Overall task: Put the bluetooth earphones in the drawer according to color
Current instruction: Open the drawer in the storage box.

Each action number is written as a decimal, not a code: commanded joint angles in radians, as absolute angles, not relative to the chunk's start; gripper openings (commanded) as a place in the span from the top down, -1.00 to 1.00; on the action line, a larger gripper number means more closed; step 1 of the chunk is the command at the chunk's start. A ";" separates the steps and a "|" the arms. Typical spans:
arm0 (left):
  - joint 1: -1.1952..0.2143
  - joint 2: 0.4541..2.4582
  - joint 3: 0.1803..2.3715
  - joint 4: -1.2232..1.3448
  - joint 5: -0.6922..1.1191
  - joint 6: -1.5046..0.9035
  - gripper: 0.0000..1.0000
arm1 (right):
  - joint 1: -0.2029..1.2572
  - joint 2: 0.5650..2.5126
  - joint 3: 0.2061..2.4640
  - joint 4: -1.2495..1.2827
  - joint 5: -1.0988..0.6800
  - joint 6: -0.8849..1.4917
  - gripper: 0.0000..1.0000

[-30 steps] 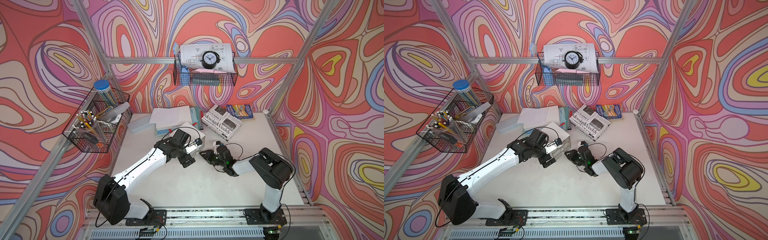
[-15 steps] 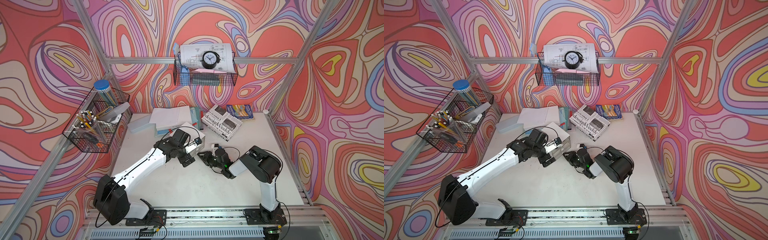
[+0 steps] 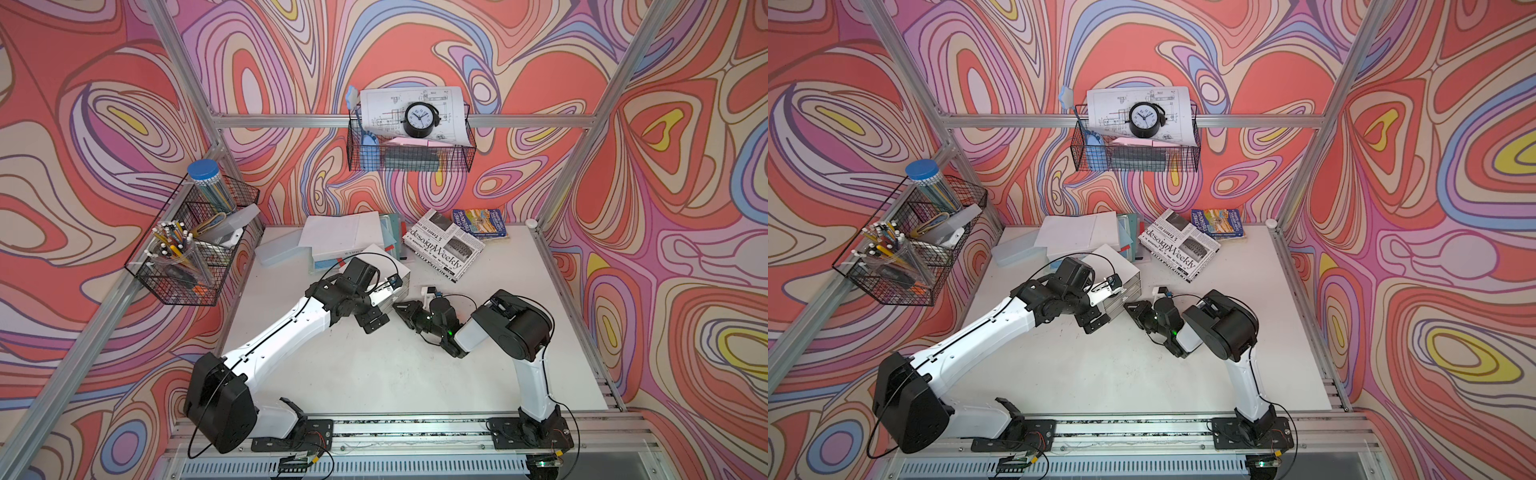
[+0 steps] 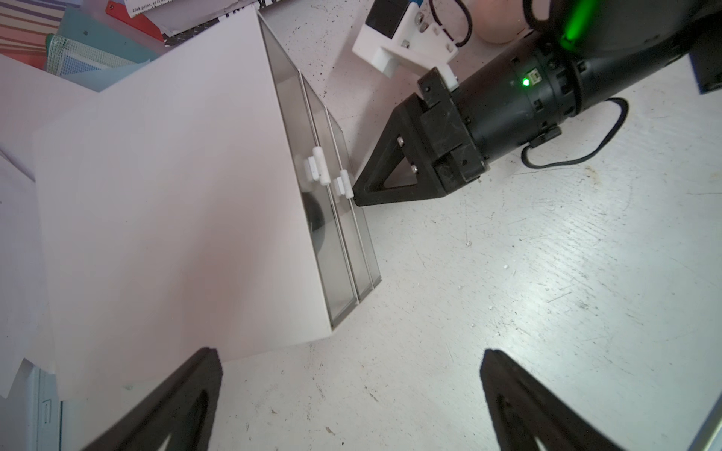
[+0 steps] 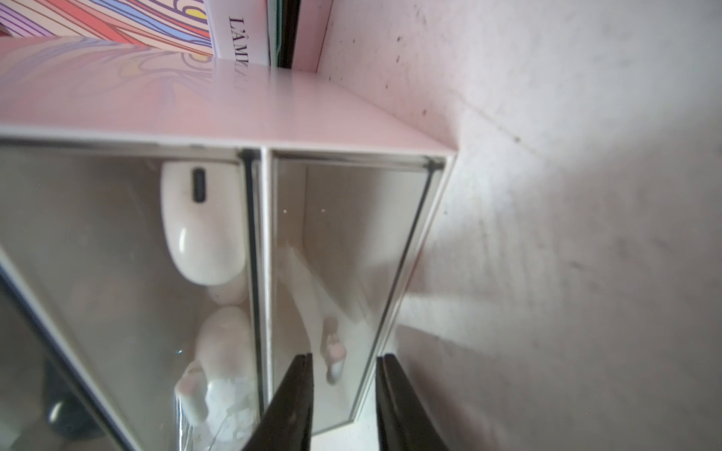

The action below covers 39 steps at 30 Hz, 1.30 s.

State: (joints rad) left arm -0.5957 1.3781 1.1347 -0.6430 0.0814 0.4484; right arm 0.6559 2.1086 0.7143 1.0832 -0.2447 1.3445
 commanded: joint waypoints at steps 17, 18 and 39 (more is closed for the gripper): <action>-0.591 1.359 1.140 -0.681 0.076 0.446 -0.97 | 0.663 2.135 0.721 1.092 -0.239 1.400 0.56; -0.591 1.358 1.141 -0.683 0.077 0.444 -0.97 | 0.663 2.132 0.724 1.087 -0.241 1.401 0.57; -0.591 1.336 1.150 -0.699 0.084 0.445 -0.97 | 0.661 2.127 0.775 1.011 -0.254 1.400 0.92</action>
